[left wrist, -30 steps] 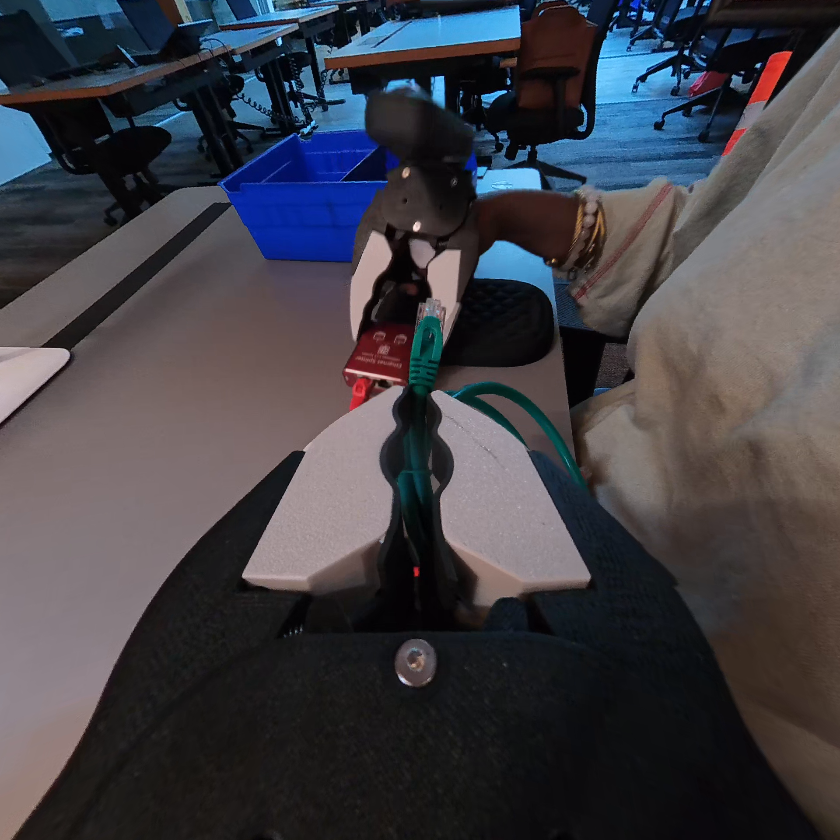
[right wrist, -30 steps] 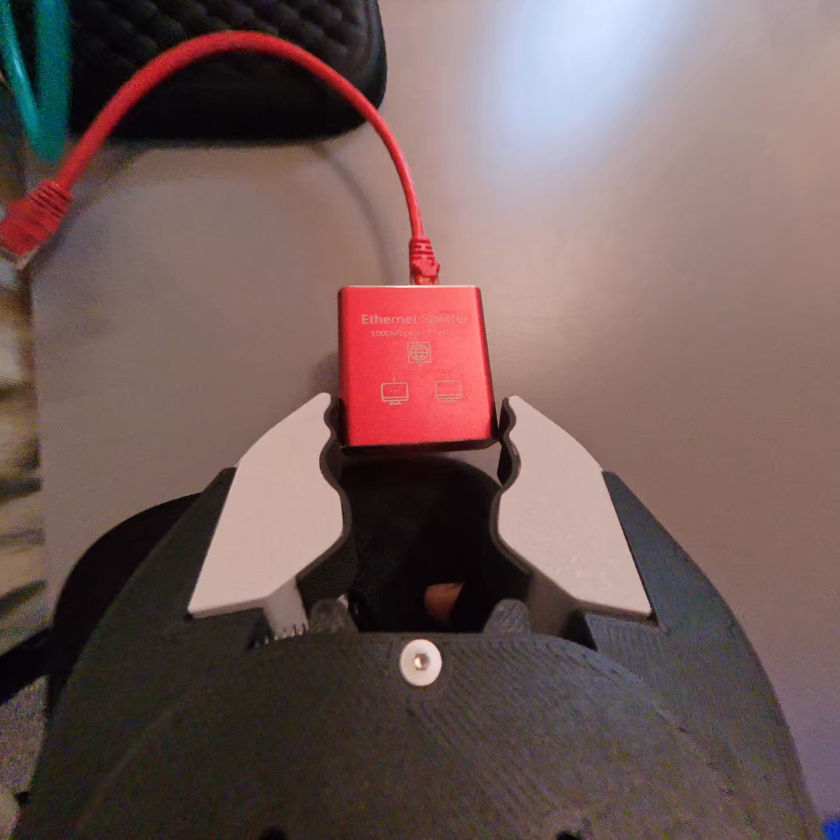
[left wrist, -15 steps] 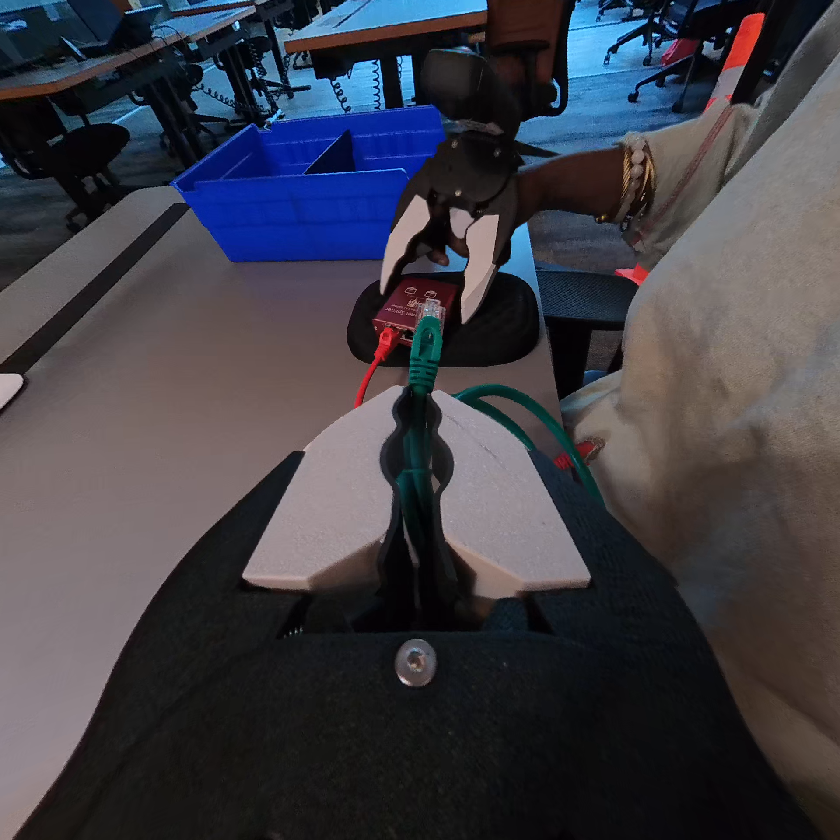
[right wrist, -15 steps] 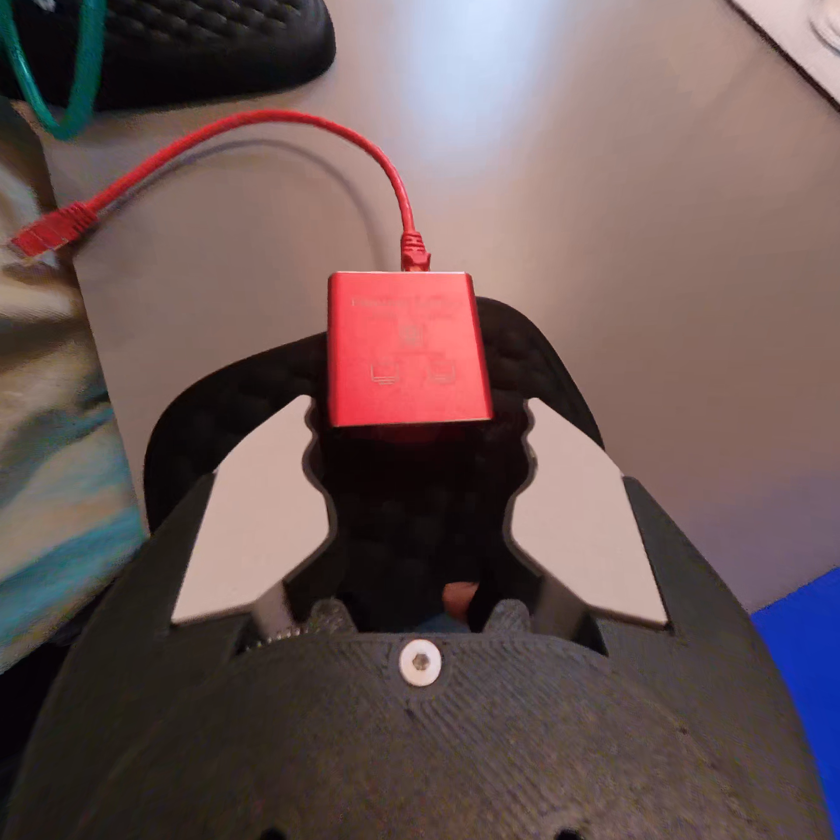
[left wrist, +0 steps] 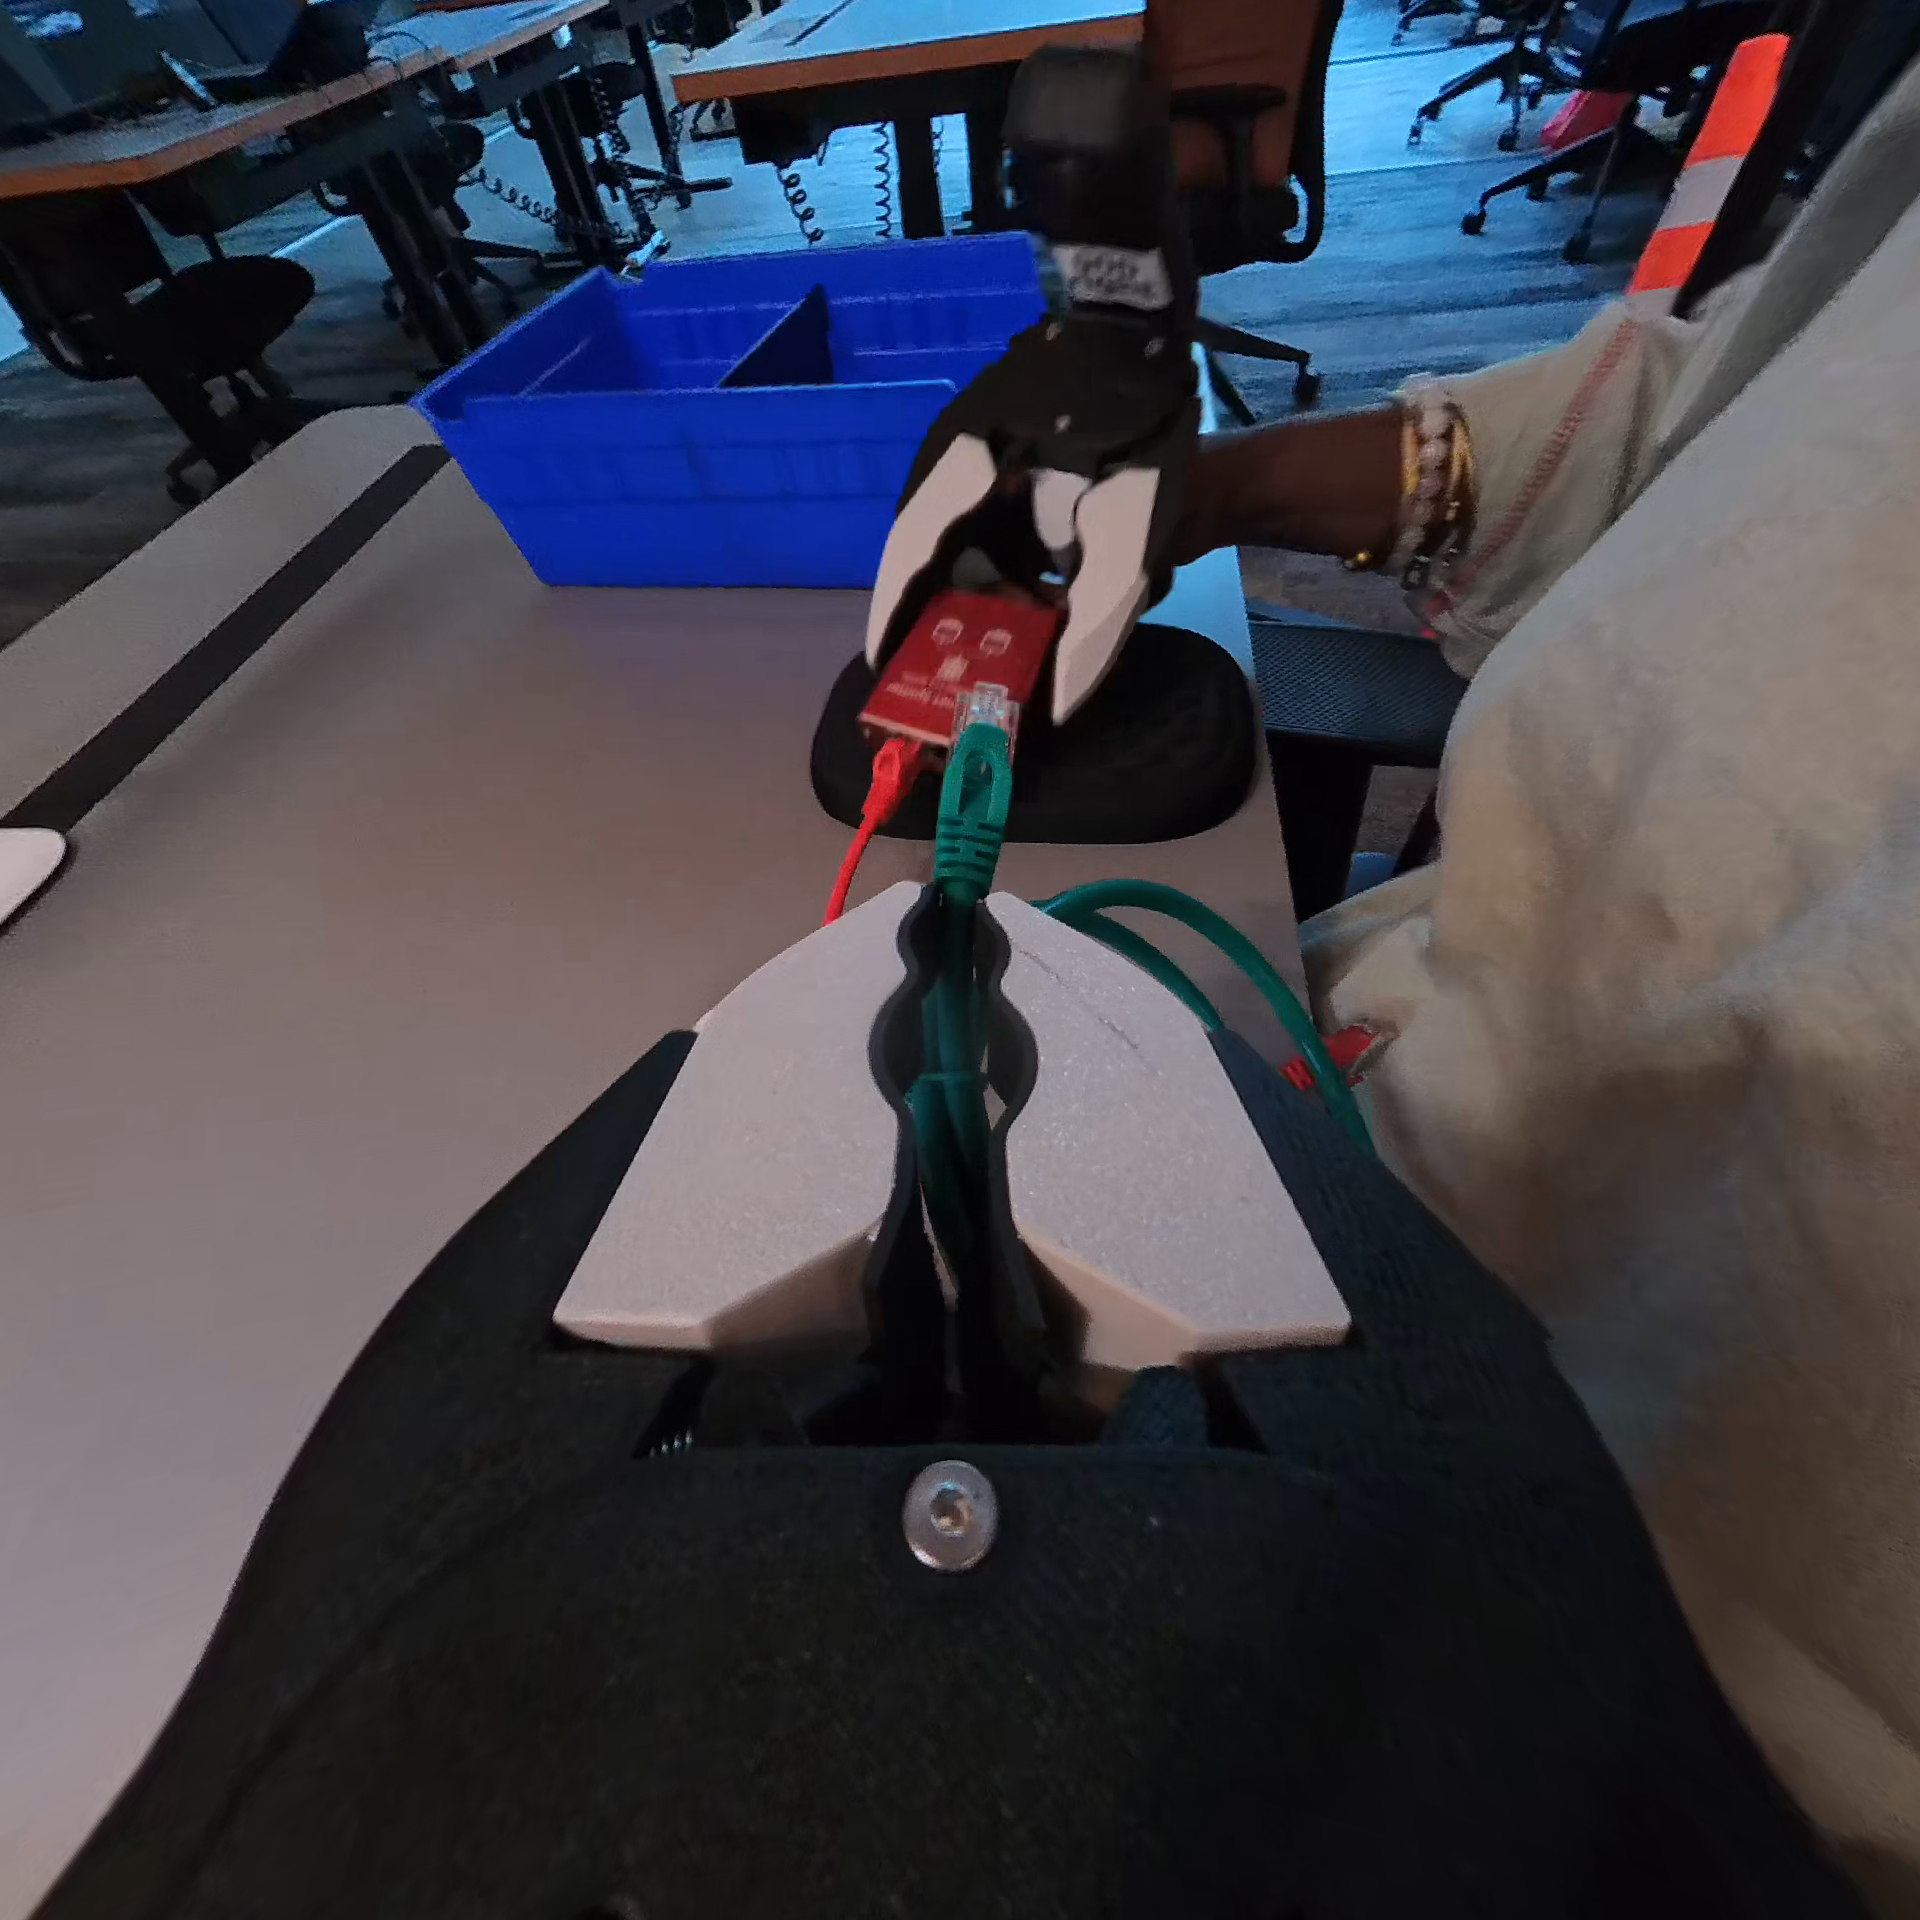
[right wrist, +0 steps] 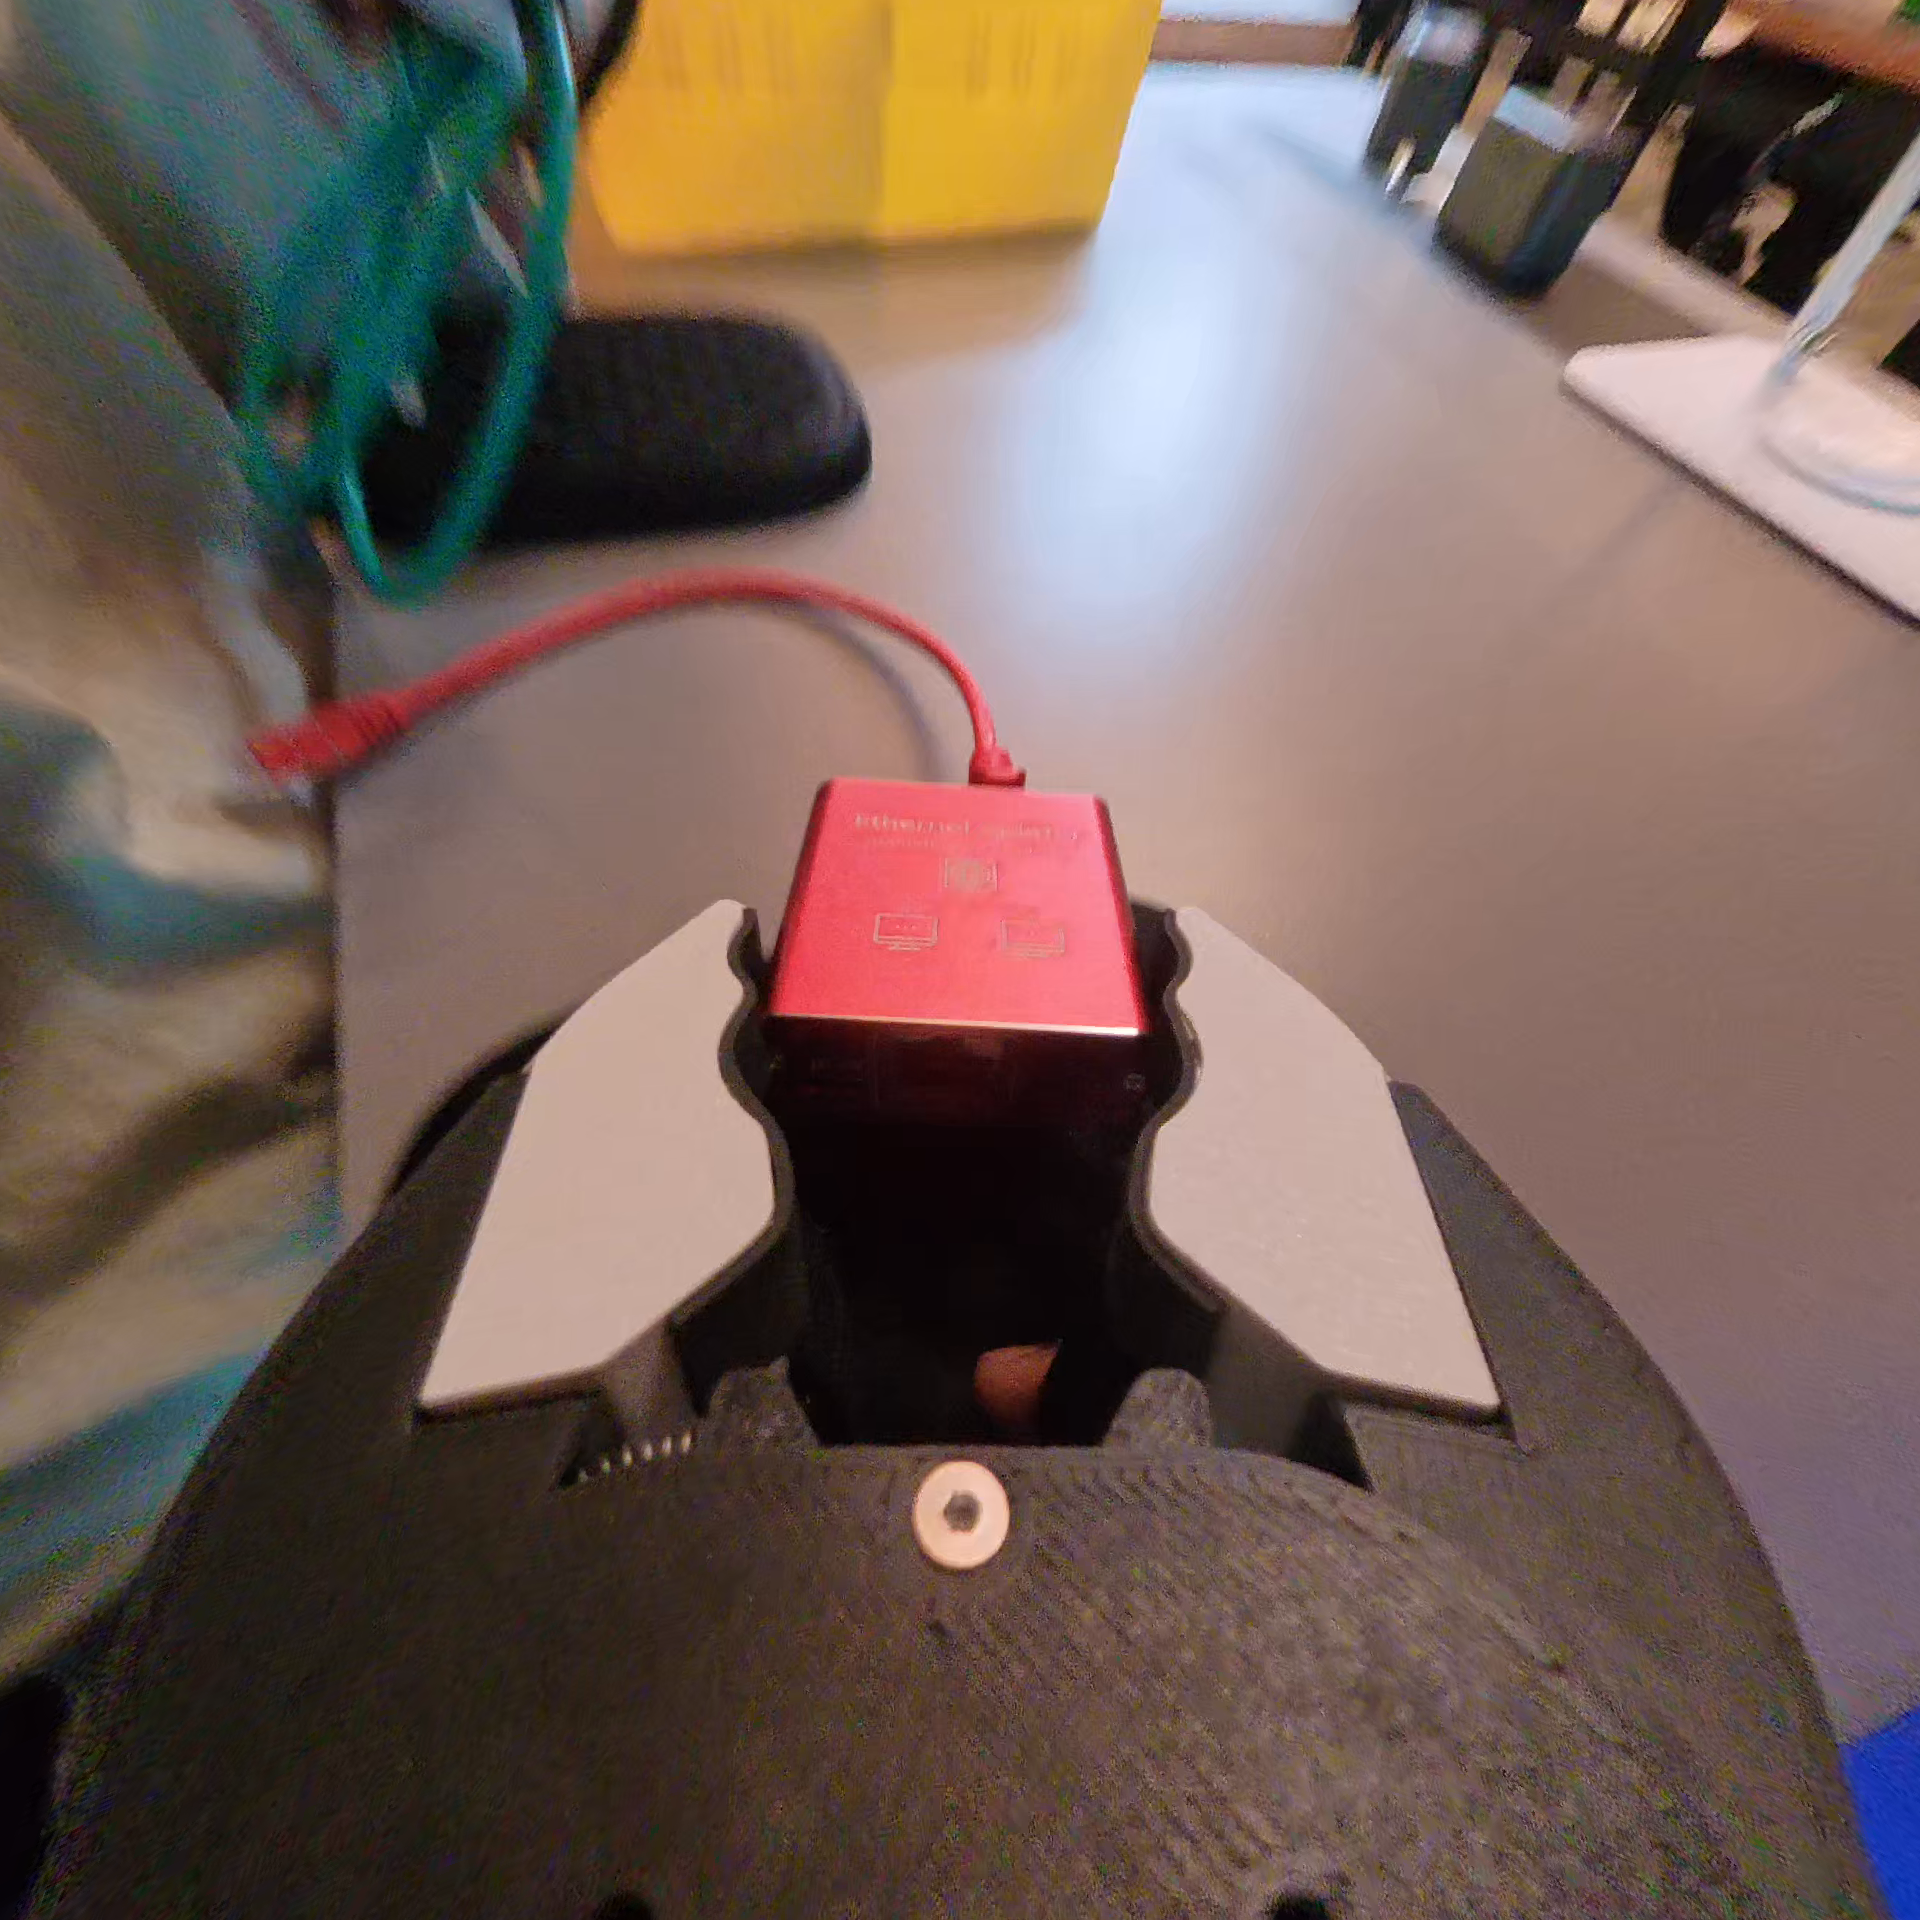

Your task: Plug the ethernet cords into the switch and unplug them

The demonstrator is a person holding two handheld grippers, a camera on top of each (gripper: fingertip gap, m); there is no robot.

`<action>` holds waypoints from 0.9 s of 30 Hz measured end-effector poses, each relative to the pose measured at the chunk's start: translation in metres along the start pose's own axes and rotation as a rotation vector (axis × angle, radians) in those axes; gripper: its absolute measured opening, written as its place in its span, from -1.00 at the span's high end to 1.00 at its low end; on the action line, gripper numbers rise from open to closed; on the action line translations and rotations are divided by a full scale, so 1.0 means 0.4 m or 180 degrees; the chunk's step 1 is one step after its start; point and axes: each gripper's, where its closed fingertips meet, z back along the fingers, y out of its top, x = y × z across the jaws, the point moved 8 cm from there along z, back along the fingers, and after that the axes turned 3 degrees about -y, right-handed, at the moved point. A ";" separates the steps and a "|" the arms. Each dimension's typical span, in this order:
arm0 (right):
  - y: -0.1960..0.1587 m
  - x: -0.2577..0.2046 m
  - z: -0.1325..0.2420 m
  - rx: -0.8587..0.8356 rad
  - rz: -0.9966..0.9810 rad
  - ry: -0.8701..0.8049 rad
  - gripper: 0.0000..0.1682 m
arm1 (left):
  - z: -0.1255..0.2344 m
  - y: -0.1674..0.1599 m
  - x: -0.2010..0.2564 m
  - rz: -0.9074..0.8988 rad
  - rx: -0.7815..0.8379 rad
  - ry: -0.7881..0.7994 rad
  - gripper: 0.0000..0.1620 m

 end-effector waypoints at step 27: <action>0.070 0.015 -0.004 -0.2318 0.0036 0.0427 0.17 | -0.162 -0.039 -0.001 0.0303 -0.0516 -0.0392 0.93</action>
